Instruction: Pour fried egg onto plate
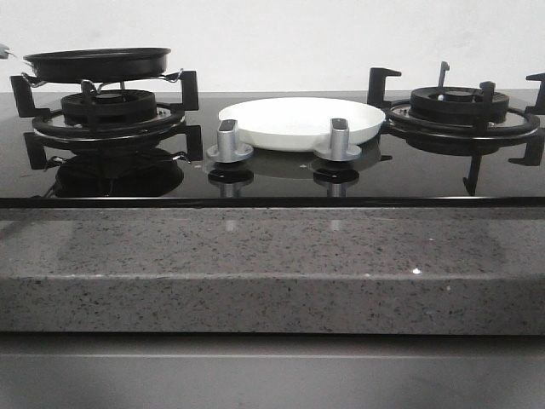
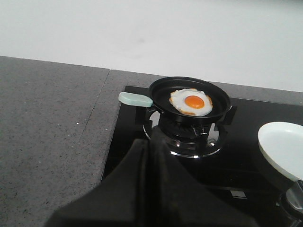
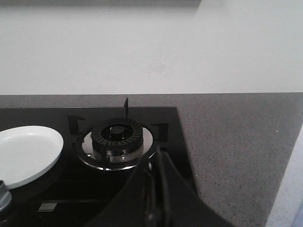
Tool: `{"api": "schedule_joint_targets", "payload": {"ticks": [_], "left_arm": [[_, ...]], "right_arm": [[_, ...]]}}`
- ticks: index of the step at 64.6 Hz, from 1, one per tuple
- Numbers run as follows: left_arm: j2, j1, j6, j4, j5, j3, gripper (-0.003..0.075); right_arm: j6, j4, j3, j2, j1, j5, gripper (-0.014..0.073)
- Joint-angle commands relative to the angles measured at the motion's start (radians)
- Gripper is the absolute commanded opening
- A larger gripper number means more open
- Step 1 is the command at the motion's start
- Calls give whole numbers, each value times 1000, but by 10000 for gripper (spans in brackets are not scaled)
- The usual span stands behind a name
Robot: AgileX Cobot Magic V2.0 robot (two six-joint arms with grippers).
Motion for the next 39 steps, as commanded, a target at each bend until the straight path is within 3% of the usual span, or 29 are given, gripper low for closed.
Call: {"api": "schedule_joint_targets", "payload": {"ticks": [1, 5, 11, 16, 39], "left_arm": [[11, 3, -7, 5, -89, -33, 16], [11, 3, -7, 34, -91, -33, 104], [11, 3, -7, 87, -91, -33, 304], [11, 3, -7, 92, -91, -33, 430], [11, 3, -7, 88, -91, -33, 439]], "right_arm": [[-8, -17, -33, 19, -5, -61, 31], [-8, -29, -33, 19, -5, -63, 171], [-8, -50, -33, 19, -5, -64, 376], [-8, -49, -33, 19, -5, -66, 451], [-8, -40, -33, 19, -5, -77, 456]]}}
